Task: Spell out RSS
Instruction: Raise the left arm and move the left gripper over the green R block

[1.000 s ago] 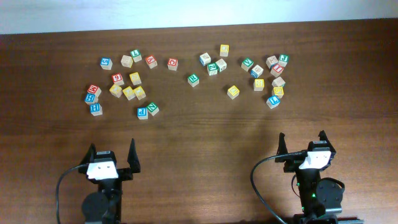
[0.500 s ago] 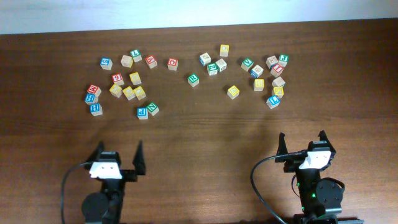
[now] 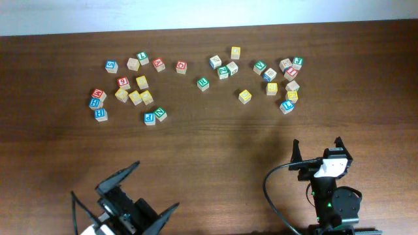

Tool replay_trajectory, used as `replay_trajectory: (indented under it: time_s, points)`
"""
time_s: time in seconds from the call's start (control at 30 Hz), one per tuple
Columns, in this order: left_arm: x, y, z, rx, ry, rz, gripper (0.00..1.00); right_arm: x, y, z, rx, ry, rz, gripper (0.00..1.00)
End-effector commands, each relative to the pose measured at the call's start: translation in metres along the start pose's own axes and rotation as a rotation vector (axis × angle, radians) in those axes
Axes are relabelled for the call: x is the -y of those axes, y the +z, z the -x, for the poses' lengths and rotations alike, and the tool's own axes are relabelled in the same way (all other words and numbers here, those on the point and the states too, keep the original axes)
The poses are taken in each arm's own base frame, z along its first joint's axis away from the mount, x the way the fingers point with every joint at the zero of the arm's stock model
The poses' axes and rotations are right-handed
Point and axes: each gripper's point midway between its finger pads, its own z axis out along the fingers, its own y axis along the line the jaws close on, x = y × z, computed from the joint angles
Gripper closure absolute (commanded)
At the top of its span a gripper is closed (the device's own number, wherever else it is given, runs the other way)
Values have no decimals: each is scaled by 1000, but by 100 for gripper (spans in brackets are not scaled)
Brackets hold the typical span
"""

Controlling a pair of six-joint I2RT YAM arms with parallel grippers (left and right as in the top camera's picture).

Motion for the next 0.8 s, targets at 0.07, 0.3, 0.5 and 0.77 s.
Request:
replay_trajectory:
  time_s: [0.07,0.3,0.5,0.77]
  points:
    - [-3,12,54,98,-52,39,1,0,0,-3,-7,-2,-2,2]
    - [-21,38,77,3,-79,115,1,0,0,-3,-7,-2,-2,1]
    - [-37,70,71,-112,-142,67,1,0,0,-3,-7,-2,-2,2]
    - [-72,97,21,-328,-282,73,1,0,0,-3,-7,-2,-2,2]
